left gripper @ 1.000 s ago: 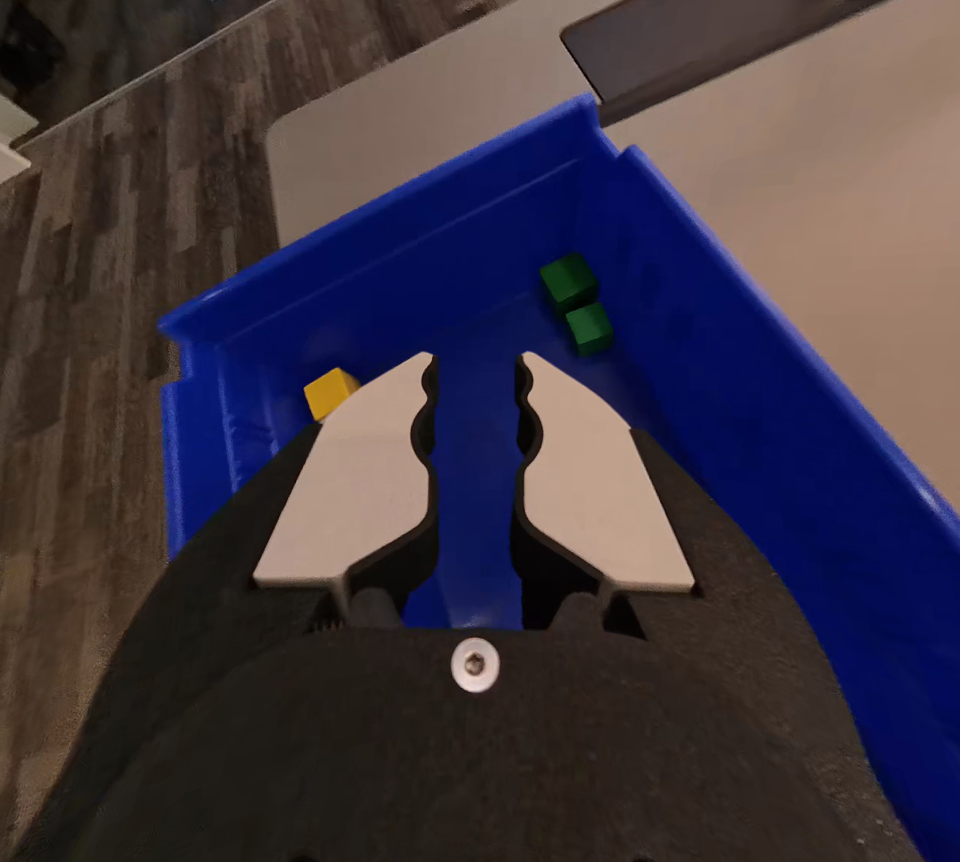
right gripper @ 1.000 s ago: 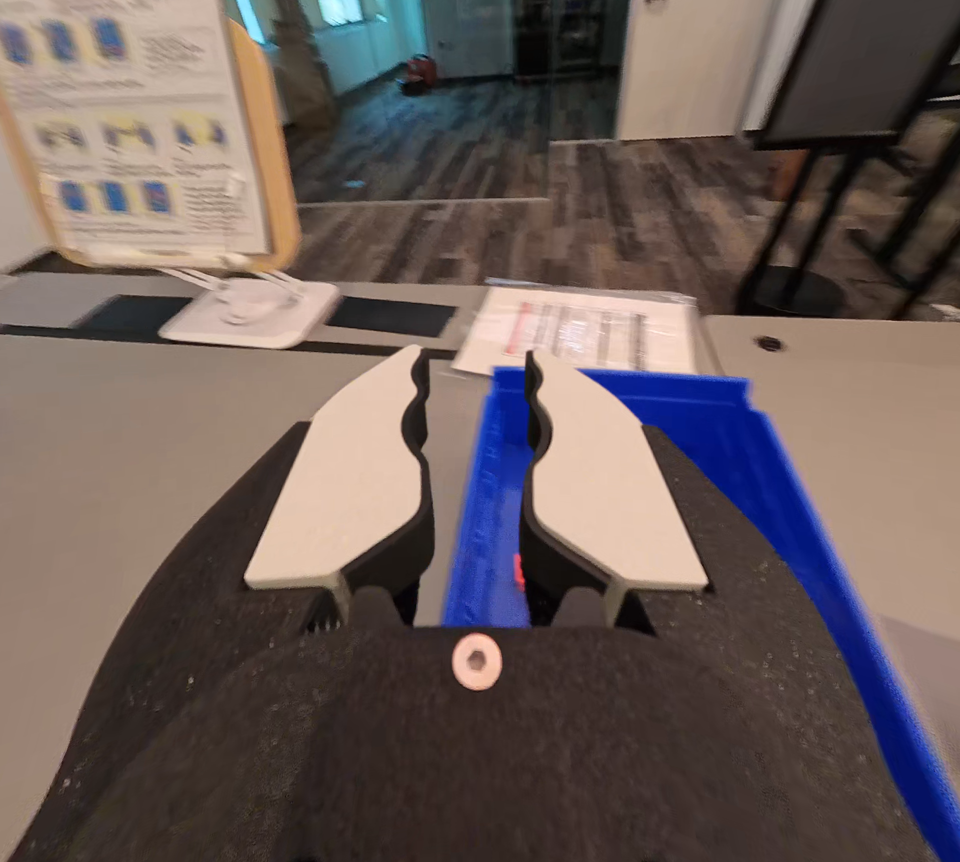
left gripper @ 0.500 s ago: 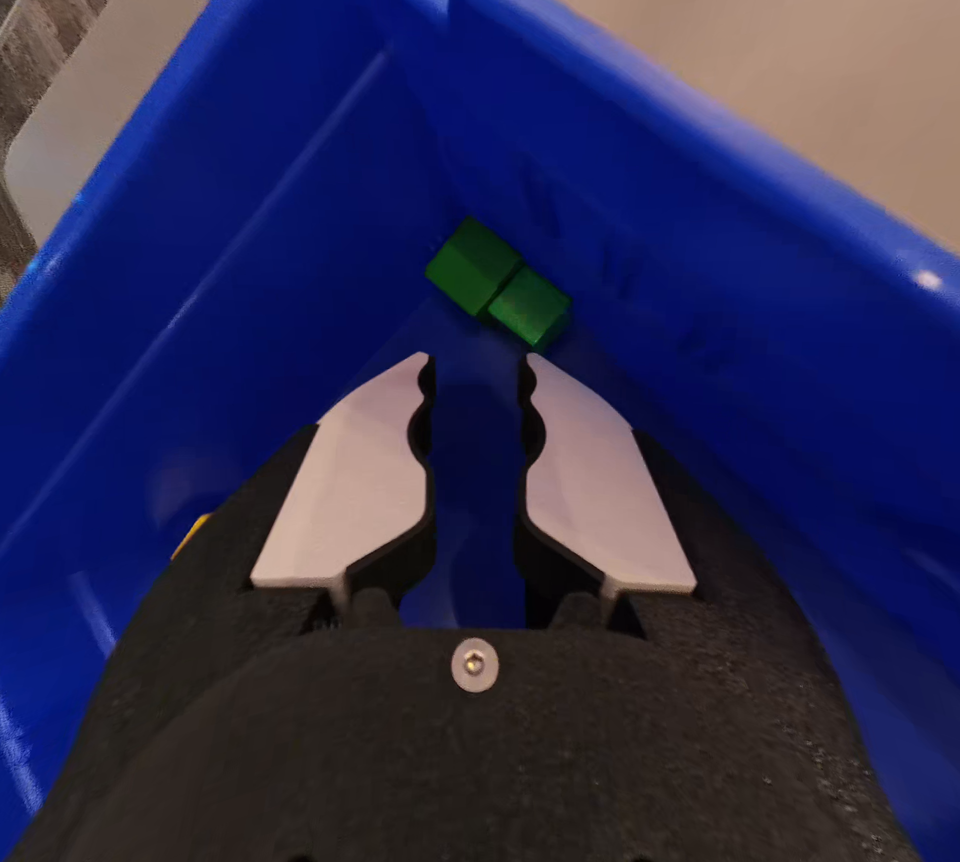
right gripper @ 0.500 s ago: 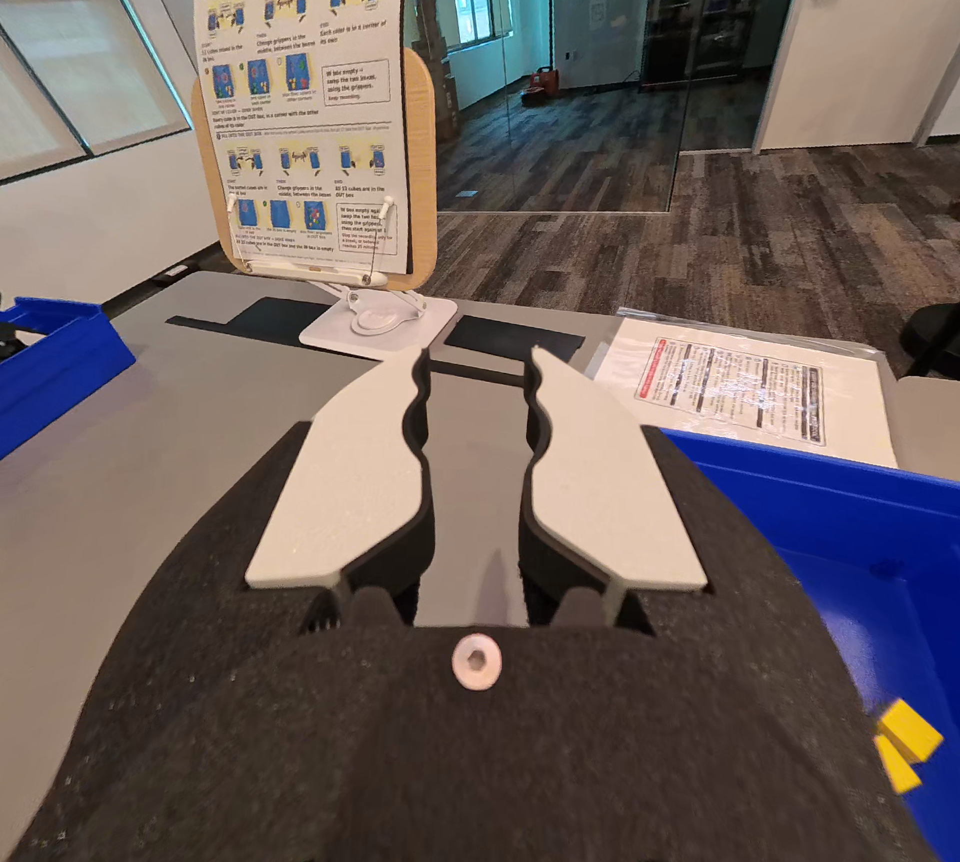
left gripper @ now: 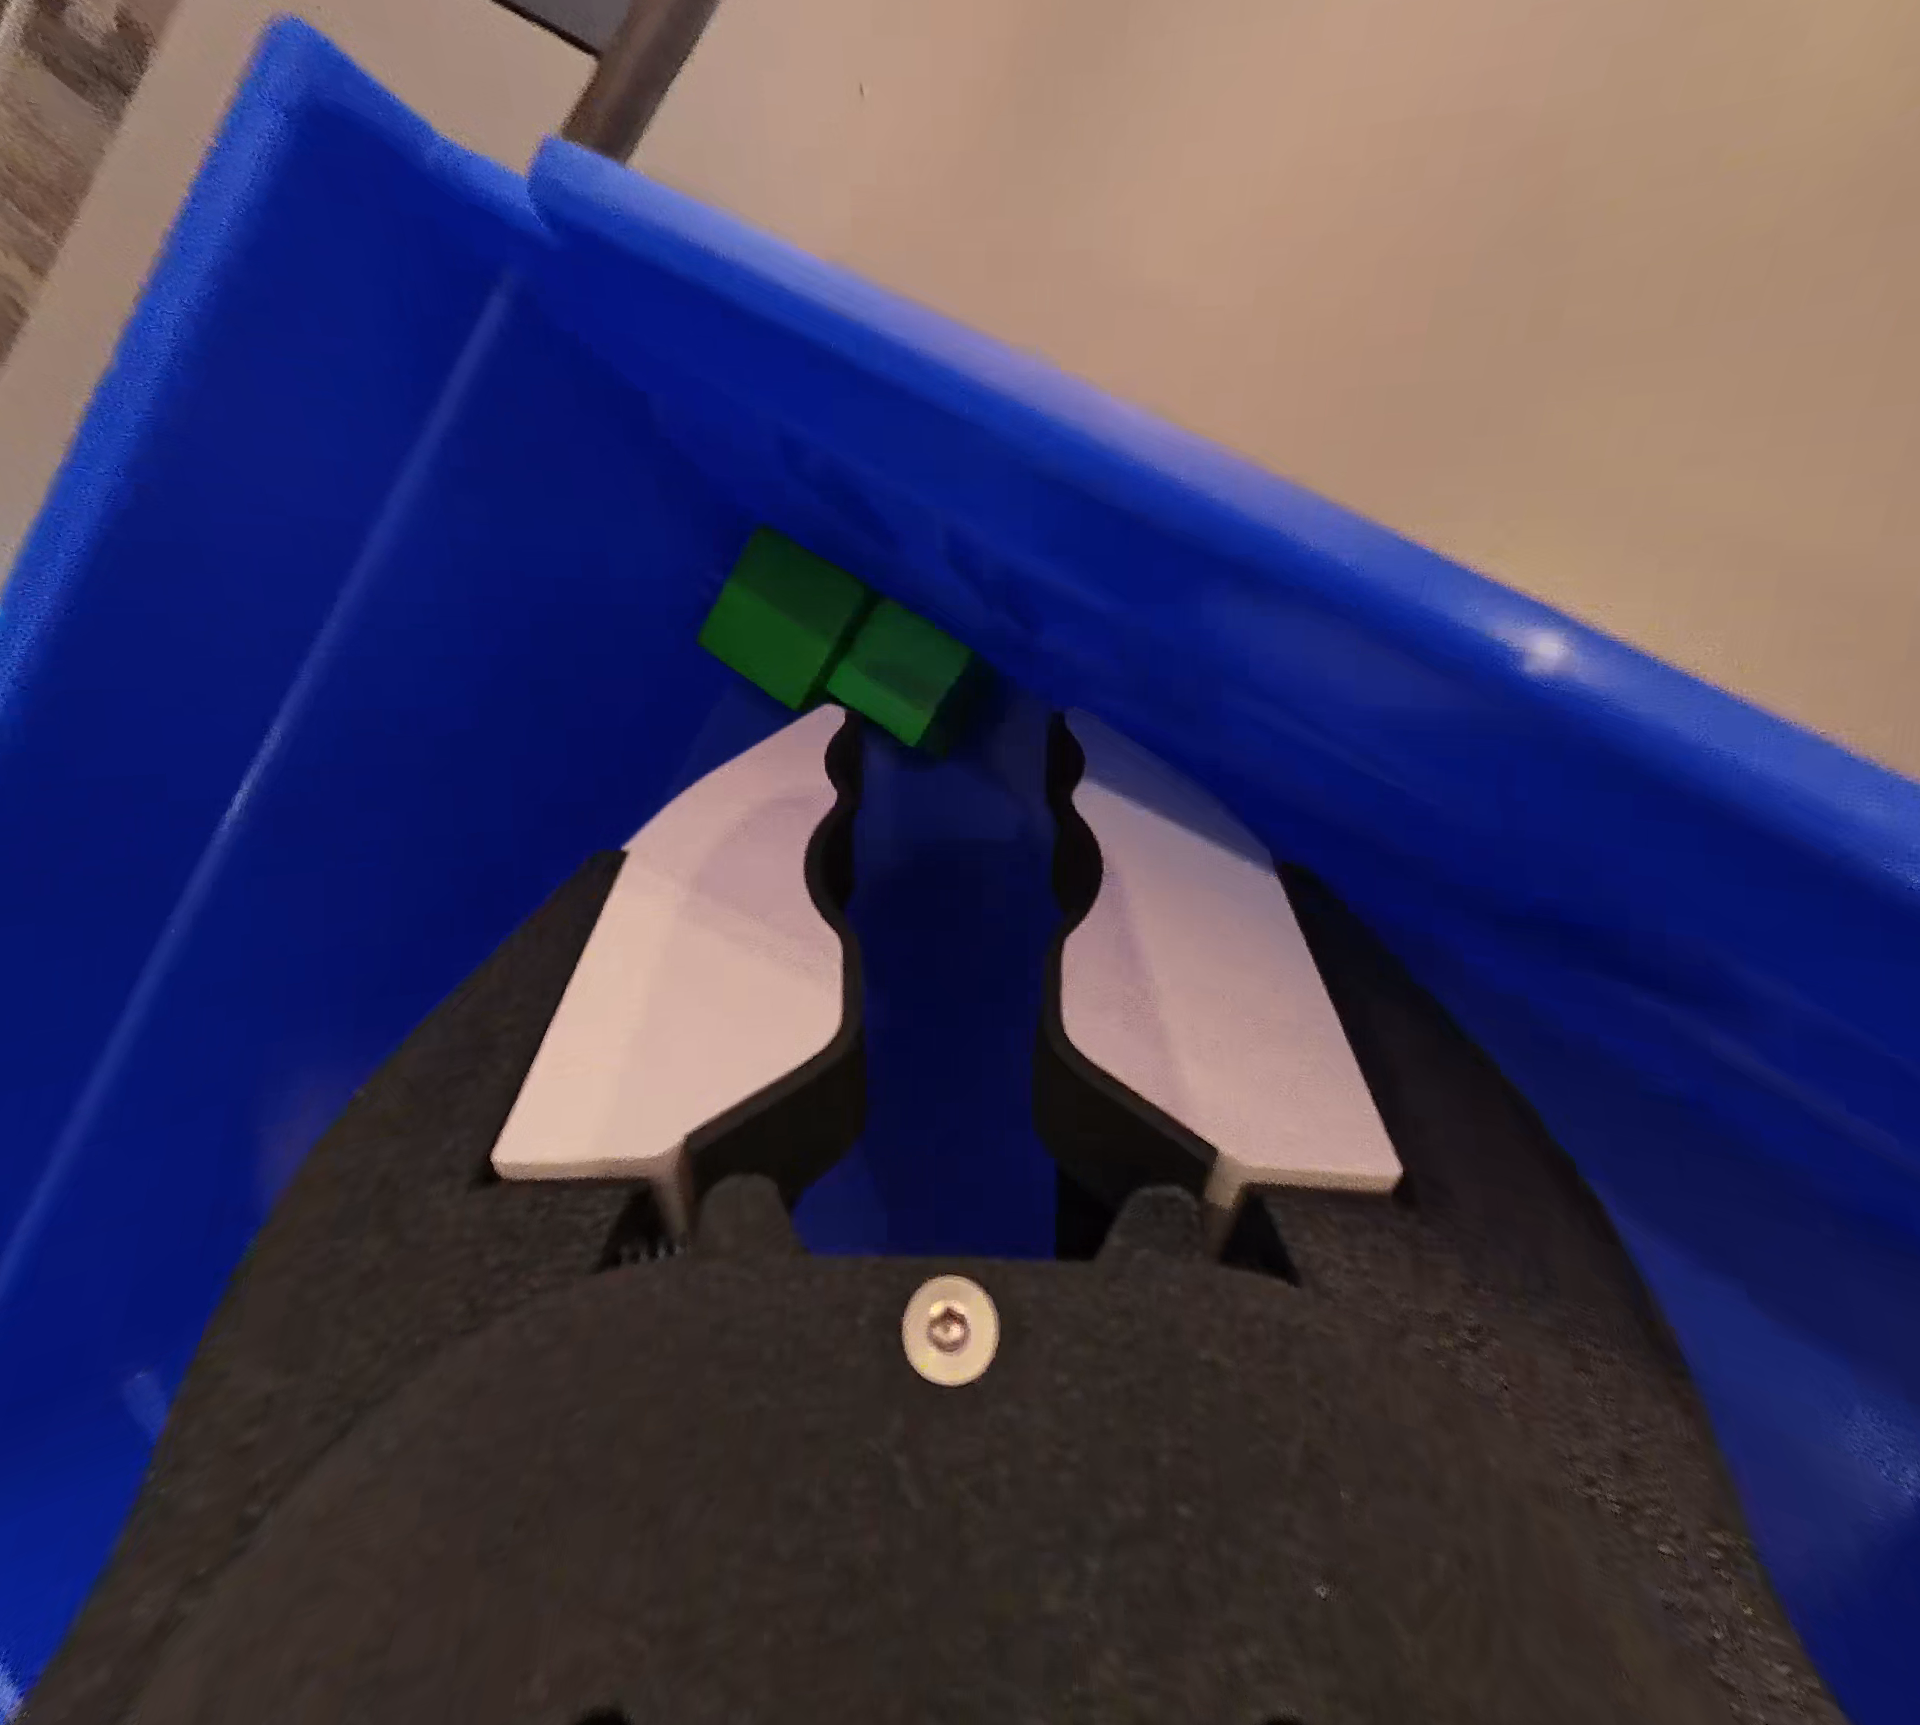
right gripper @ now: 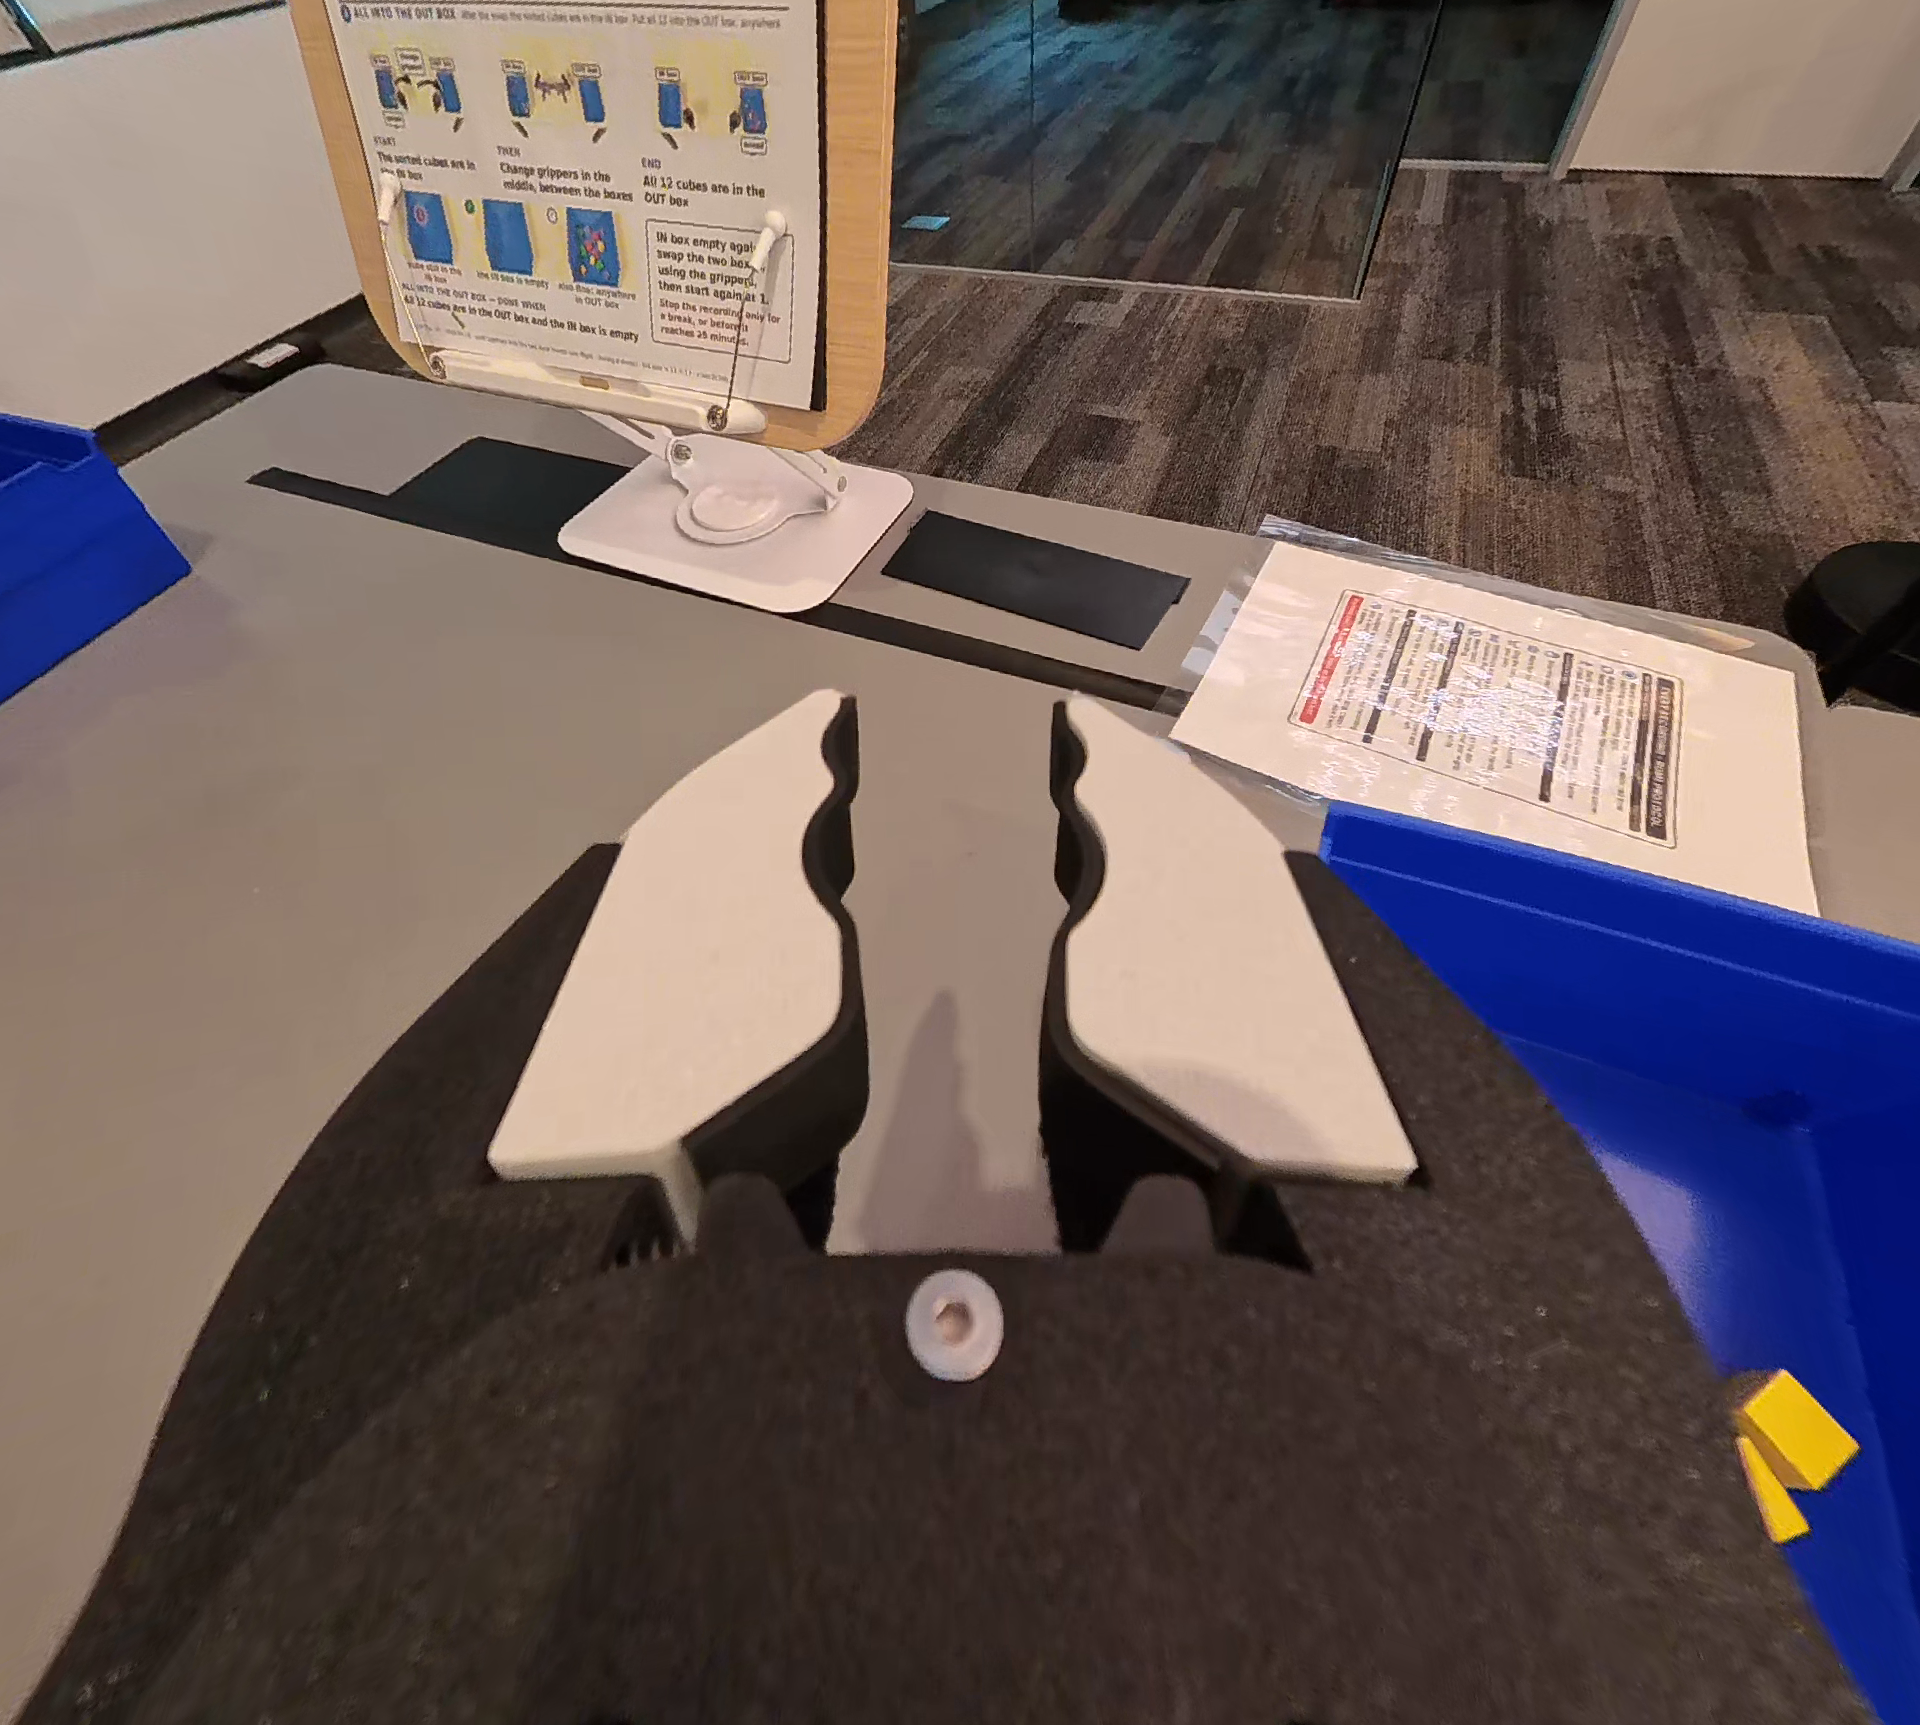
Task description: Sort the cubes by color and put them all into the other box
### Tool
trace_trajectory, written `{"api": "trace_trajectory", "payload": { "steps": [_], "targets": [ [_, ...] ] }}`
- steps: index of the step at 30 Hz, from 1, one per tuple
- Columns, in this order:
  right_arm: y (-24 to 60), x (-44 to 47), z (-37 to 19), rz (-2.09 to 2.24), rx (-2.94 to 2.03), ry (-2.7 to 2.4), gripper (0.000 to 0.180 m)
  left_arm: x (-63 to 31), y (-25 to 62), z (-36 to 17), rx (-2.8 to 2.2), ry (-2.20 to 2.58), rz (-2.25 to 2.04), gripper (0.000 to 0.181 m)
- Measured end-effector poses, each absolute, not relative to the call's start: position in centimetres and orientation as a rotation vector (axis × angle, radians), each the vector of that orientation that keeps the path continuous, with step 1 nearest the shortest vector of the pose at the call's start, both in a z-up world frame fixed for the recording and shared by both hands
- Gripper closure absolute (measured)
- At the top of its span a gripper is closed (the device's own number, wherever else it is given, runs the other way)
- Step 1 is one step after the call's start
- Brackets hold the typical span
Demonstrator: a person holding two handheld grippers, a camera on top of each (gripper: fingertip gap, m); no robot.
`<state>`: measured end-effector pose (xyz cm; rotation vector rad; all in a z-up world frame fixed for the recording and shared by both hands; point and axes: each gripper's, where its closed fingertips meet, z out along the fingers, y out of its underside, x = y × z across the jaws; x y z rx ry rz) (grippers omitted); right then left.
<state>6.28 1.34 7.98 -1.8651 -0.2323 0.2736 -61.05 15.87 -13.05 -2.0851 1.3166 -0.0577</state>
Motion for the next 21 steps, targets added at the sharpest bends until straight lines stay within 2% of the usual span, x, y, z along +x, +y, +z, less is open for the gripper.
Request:
{"api": "trace_trajectory", "payload": {
  "steps": [6,8,12,17,19,21],
  "targets": [
    [1.3,6.1,7.4,0.268,-1.891,-0.255,0.145,-60.6,16.3,-13.1,-2.056,1.332,-0.043,0.148],
    [1.3,6.1,7.3,0.277,-1.891,-0.253,0.145,-61.0,16.6,-13.2,-2.046,1.319,0.032,0.169],
    [1.3,5.8,7.1,0.297,-1.899,-0.268,0.145,-61.2,16.2,-12.5,-2.065,1.235,-0.011,0.18],
    [1.1,5.5,6.9,0.307,-1.908,-0.298,0.145,-62.4,15.7,-10.5,-1.995,1.217,0.052,0.18],
    [1.1,5.5,6.8,0.315,-1.909,-0.299,0.145,-62.3,16.2,-9.2,-1.897,1.212,0.113,0.169],
    [1.0,5.3,6.6,0.335,-1.916,-0.3,0.145,-61.6,16.2,-9.0,-1.848,1.264,0.121,0.169]
  ]
}}
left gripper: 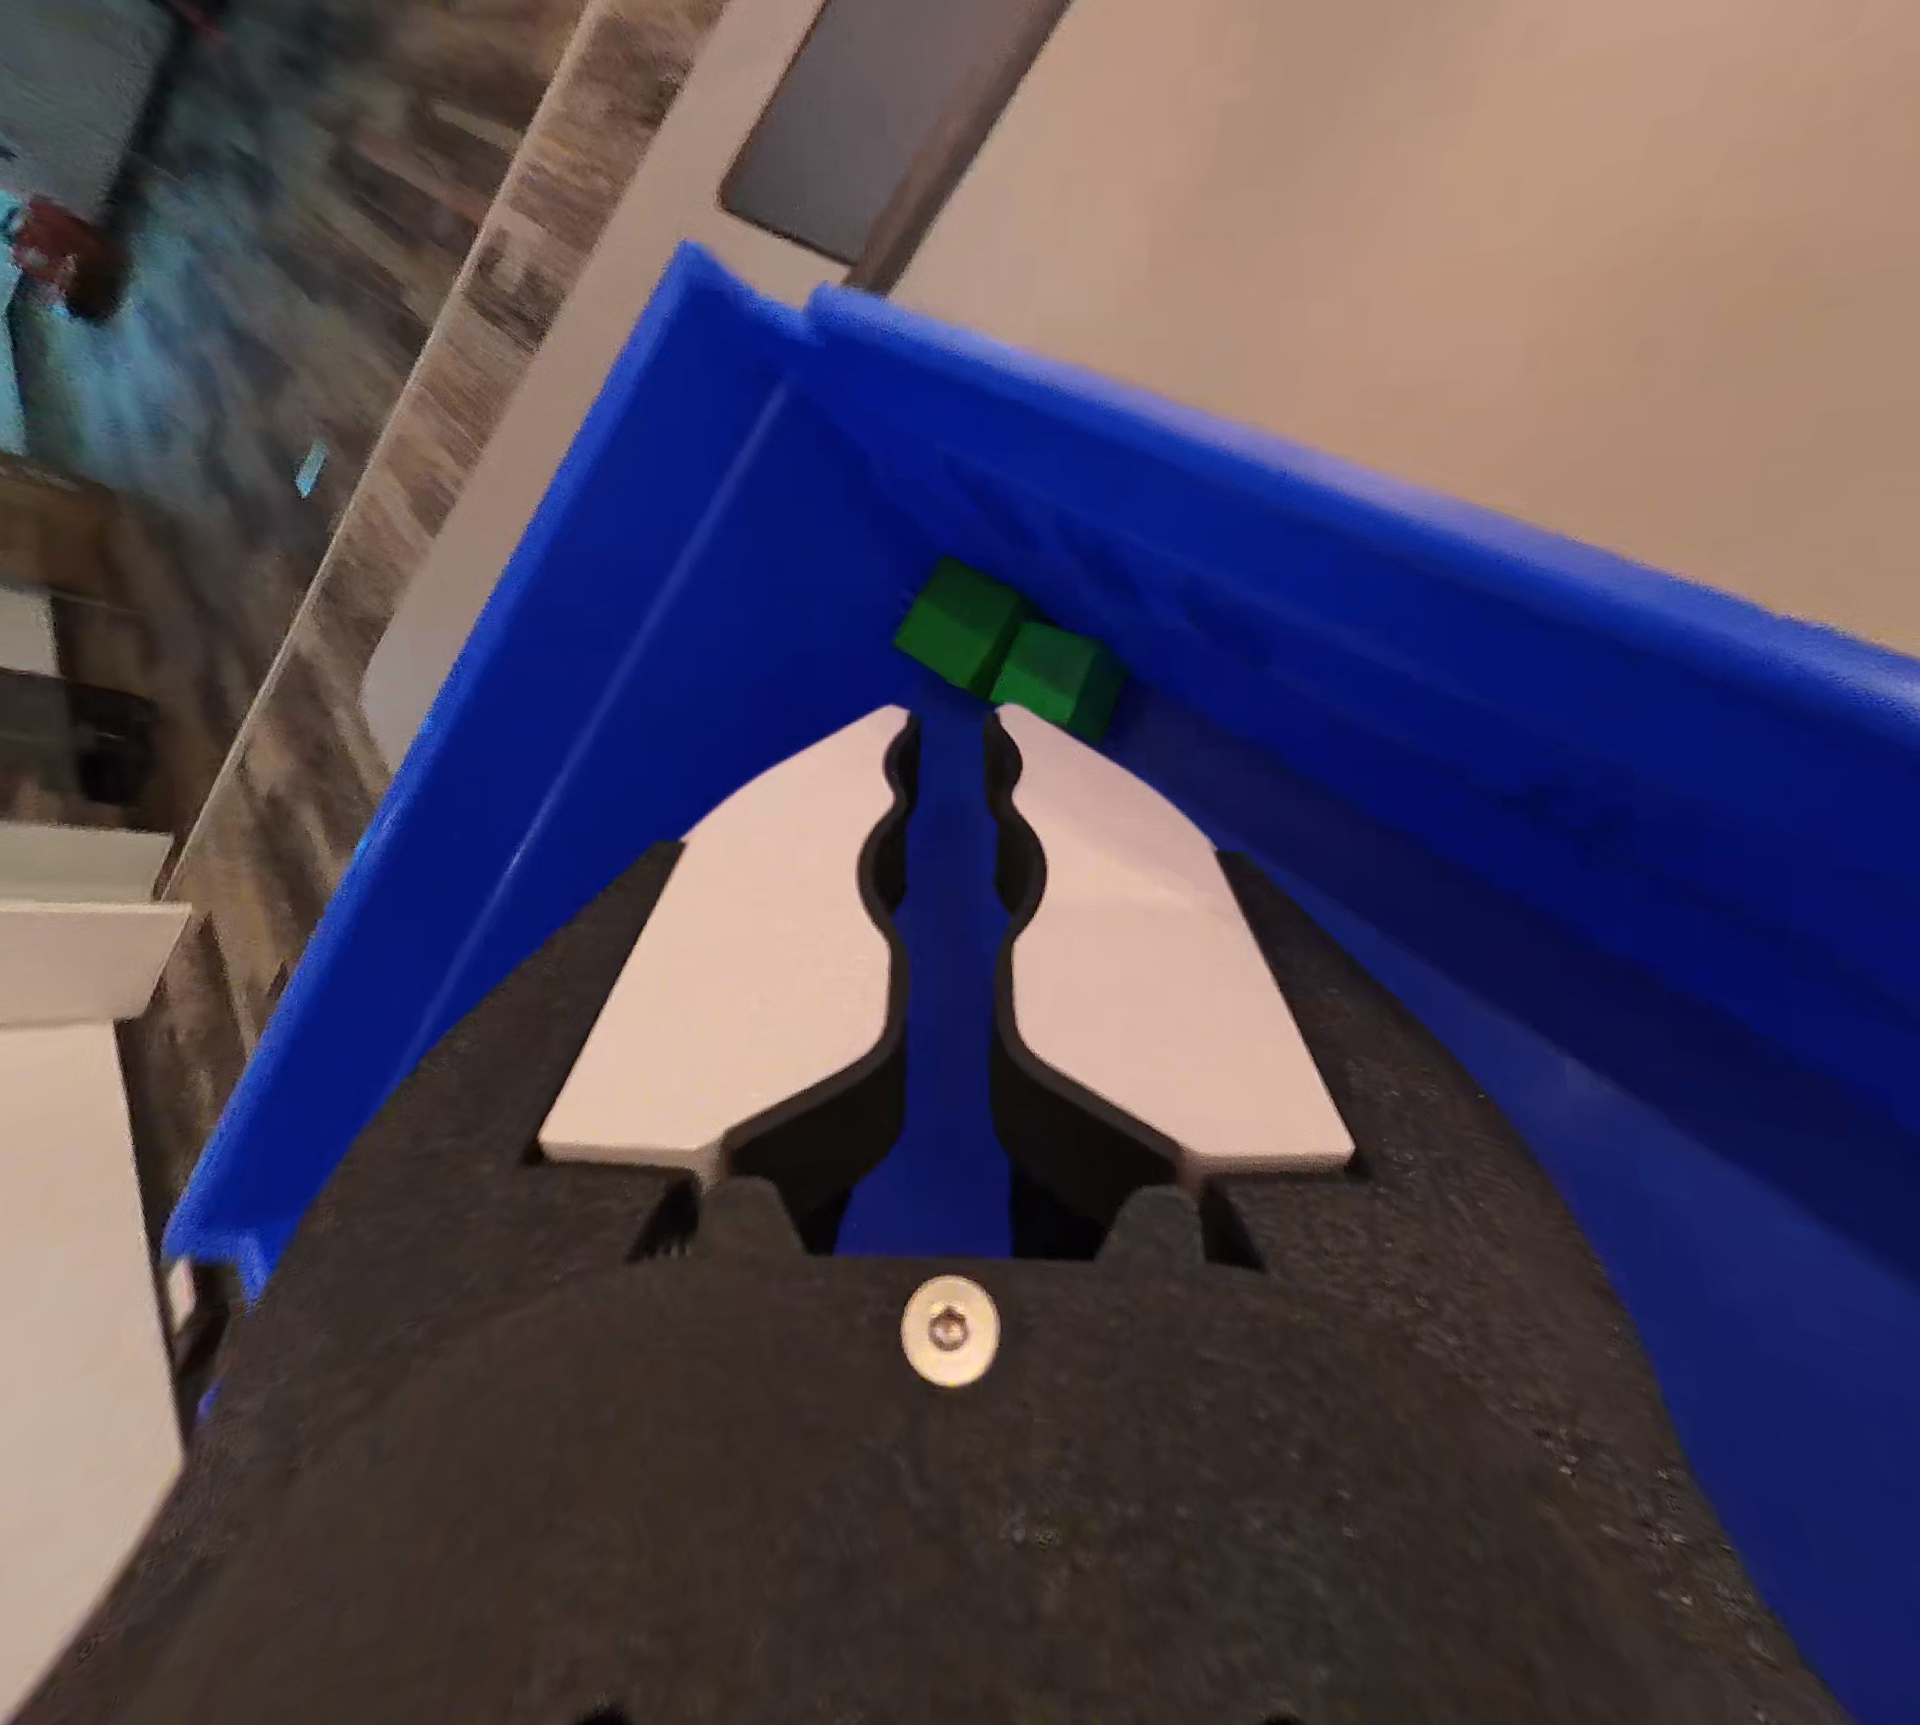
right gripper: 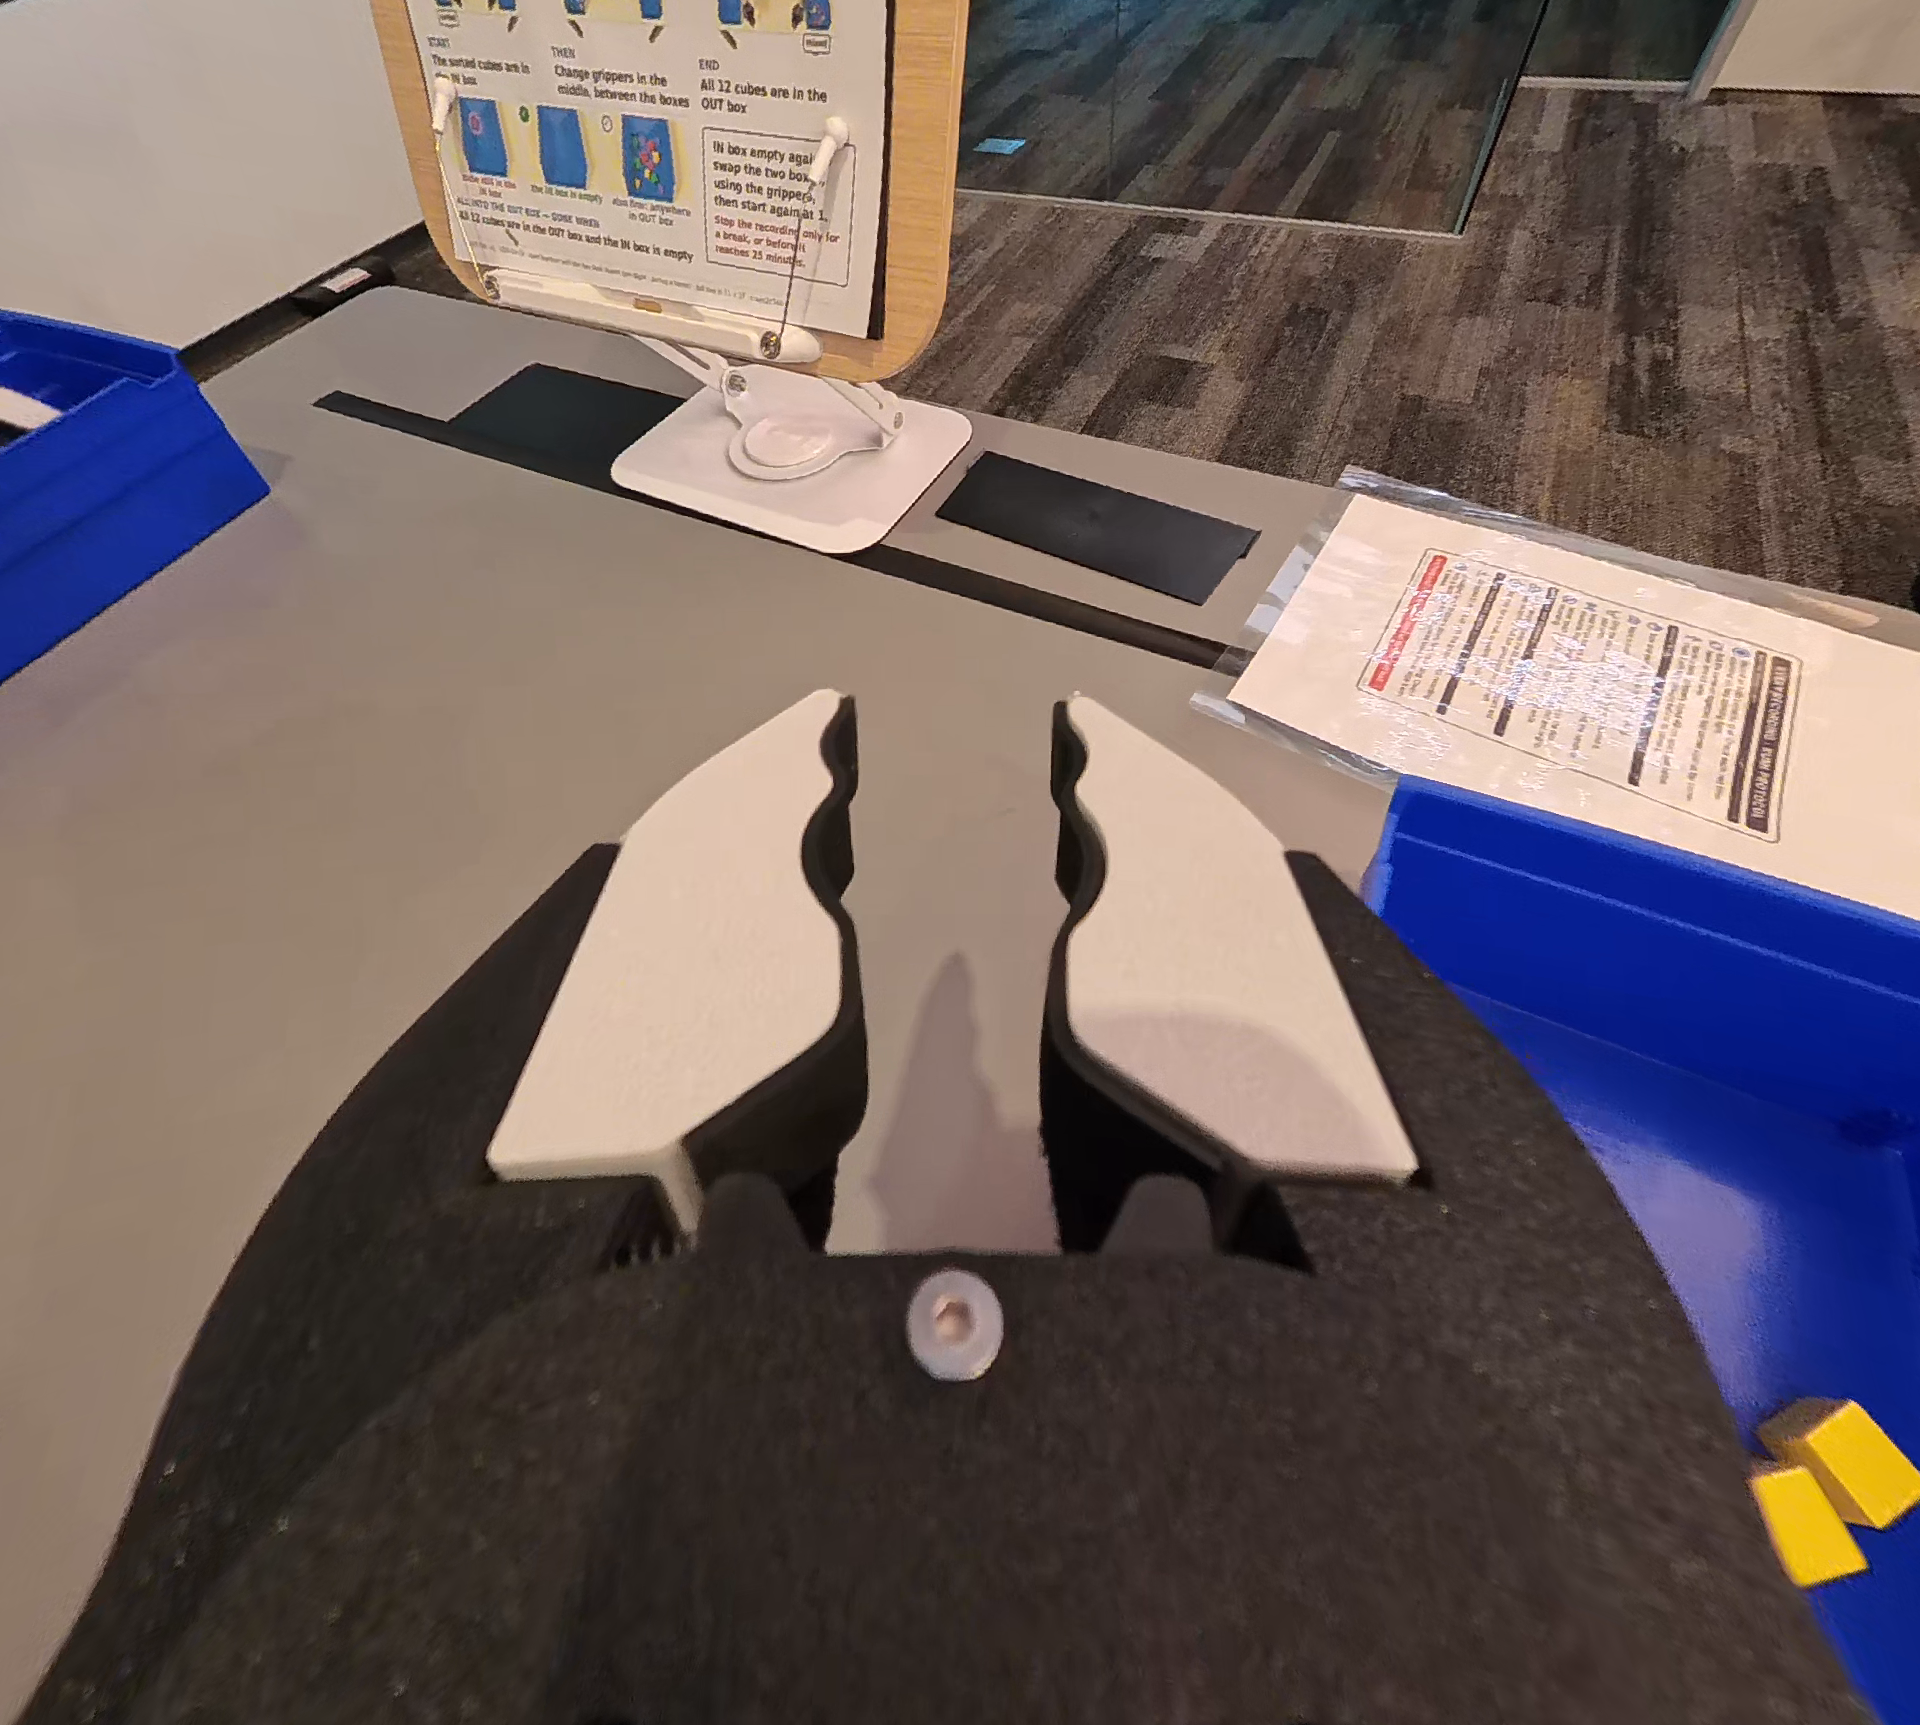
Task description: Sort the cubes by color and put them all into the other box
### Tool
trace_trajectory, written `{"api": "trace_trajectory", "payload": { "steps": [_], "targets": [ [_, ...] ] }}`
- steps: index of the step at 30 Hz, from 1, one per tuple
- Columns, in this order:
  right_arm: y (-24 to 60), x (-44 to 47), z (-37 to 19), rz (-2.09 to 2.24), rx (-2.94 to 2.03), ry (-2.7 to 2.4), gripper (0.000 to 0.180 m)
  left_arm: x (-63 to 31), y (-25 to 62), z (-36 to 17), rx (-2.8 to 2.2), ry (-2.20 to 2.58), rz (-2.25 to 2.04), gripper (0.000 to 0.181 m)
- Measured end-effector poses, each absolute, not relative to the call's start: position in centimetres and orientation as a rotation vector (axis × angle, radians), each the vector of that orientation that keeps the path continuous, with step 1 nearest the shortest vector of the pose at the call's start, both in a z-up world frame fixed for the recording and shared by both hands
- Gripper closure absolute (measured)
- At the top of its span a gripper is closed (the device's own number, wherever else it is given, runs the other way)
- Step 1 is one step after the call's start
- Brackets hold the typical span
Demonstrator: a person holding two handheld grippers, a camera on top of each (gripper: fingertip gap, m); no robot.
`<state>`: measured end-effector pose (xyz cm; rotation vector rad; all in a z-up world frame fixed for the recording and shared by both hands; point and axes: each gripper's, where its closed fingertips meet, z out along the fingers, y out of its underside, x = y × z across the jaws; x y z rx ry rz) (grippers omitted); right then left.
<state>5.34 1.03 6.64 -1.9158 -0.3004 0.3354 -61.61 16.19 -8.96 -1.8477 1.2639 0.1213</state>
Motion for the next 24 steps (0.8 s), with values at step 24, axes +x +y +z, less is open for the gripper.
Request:
{"api": "trace_trajectory", "payload": {
  "steps": [24],
  "targets": [
    [2.1,1.5,3.8,0.364,-2.034,-0.485,0.141,-59.5,15.8,-9.4,-1.788,1.524,0.016,0.153]
  ]
}}
